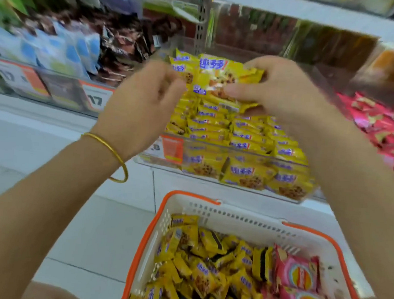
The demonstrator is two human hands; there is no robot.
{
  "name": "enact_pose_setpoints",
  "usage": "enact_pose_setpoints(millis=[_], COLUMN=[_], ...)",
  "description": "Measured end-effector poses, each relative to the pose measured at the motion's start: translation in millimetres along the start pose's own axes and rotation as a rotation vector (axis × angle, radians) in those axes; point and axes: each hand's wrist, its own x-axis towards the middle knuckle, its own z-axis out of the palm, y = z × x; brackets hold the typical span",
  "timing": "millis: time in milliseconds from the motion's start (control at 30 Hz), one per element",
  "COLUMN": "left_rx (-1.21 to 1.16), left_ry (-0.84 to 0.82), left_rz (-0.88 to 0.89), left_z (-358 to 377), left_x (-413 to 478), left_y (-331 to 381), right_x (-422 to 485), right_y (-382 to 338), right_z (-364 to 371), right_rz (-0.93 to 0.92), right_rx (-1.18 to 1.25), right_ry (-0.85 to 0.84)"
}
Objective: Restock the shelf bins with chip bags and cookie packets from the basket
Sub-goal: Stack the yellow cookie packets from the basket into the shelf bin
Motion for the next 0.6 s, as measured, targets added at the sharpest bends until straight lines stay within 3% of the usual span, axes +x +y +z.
enact_pose_setpoints(millis=[100,200,433,600], left_rx=[0.428,0.546,0.536,0.524], left_ry=[-0.258,-0.373,-0.299,-0.253], left_rz=[0.036,0.064,0.124,0.142], left_z=[7,14,15,17], left_x=[-3,-8,-14,-15], left_y=[-20,-30,-34,-37], right_x=[72,117,152,153], right_y=[24,40,45,53], right_z=[34,65,85,97], right_rz=[-0.028,-0.037,-0.015,-0.033], right_rx=[-0.359,-0.446,-0.246,-0.333], right_ry=[0.076,0.065,0.203,0.237])
